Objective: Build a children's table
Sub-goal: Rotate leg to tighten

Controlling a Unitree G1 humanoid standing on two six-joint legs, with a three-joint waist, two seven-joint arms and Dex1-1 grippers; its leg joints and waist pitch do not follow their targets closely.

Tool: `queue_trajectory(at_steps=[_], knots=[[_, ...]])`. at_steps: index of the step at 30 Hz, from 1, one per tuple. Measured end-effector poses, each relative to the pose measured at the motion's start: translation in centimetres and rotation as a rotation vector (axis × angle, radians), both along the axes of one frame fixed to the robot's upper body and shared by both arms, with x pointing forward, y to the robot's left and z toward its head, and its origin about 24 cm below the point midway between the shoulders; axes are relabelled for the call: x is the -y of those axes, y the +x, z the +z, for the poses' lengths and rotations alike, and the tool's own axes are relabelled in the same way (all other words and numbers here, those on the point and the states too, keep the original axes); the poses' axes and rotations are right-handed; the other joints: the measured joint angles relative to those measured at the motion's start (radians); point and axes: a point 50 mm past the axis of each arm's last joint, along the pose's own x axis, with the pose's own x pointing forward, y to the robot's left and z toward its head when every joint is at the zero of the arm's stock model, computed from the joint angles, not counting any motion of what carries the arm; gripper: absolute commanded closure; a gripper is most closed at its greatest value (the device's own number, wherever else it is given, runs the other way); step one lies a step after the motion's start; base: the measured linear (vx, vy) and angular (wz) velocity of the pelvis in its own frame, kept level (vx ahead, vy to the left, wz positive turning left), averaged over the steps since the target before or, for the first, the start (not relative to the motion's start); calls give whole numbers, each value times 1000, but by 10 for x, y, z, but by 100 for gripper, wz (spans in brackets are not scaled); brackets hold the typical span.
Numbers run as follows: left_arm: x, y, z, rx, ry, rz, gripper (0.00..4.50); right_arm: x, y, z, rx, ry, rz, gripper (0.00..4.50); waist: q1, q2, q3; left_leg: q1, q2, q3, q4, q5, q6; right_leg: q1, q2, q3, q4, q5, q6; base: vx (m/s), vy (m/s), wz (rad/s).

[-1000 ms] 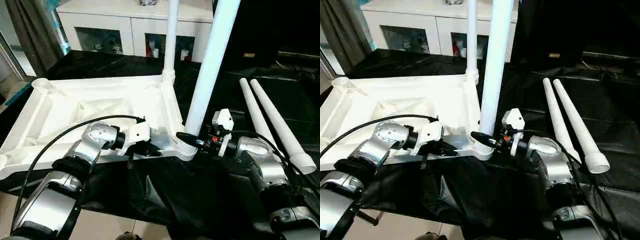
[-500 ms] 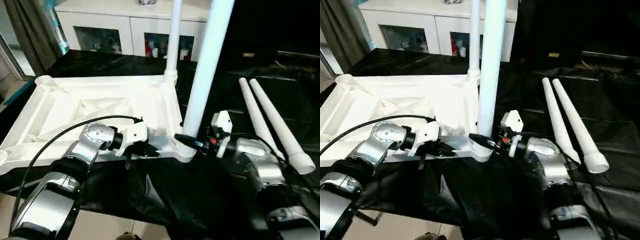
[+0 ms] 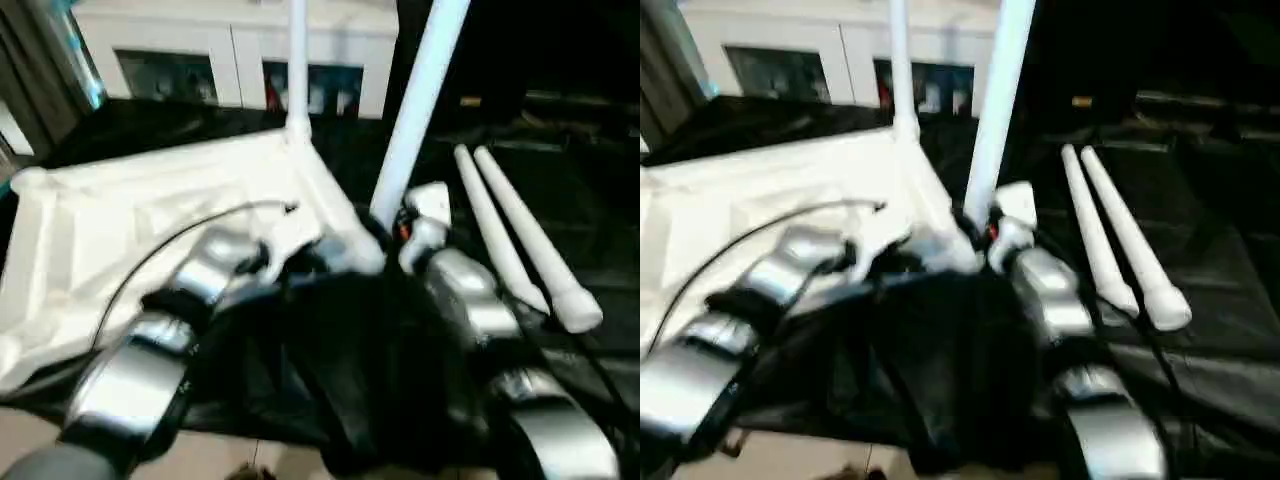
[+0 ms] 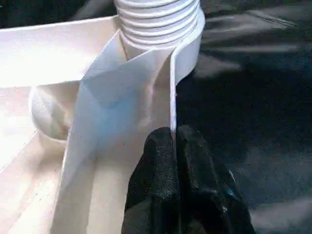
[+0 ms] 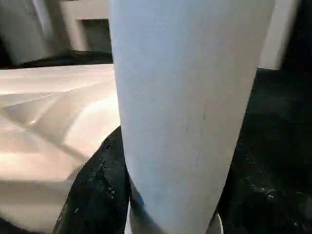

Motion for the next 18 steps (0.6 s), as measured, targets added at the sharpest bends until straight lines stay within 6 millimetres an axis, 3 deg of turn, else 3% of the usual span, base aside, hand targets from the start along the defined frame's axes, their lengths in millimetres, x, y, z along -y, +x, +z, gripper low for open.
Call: queue_trajectory(at_steps=[6, 15, 18], knots=[[14, 2, 0, 6, 3, 52, 450, -6, 7, 2, -27, 8, -116, 262, -1, -1, 0, 1, 0, 1, -1, 0, 0, 1, 0, 0, -2, 0, 0, 0, 0, 0], [14, 2, -1, 4, 9, 60, 450, -10, 9, 4, -24, -4, -121, 262, -8, -1, 0, 2, 0, 1, 0, 0, 0, 2, 0, 1, -2, 0, 0, 0, 0, 0], [14, 2, 0, 7, 9, 58, 450, -11, 9, 4, -25, -3, -110, 192, -10, -1, 0, 2, 0, 1, 0, 0, 0, 2, 0, 1, -2, 0, 0, 0, 0, 0]])
